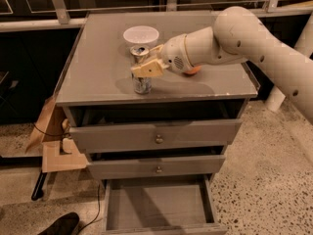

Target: Pick redbull can from bottom drawer and place on counter

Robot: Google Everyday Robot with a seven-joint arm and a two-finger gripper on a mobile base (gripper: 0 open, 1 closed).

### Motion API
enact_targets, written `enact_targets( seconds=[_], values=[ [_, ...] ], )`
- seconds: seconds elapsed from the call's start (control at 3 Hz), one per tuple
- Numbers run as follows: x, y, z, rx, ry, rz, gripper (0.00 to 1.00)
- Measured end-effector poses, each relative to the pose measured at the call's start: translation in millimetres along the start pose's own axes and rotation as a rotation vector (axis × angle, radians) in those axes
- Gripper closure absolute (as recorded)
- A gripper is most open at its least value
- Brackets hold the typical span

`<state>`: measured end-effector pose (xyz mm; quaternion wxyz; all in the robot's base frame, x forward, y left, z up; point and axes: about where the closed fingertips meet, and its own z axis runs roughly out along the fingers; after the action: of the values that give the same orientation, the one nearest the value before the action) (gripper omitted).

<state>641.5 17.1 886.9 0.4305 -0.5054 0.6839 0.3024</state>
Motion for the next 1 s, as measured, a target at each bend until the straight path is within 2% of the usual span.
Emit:
enact_targets(
  seconds=[1.0],
  values=[
    [0.0, 0.0, 0.1, 0.0, 0.0, 0.0, 0.04]
  ],
)
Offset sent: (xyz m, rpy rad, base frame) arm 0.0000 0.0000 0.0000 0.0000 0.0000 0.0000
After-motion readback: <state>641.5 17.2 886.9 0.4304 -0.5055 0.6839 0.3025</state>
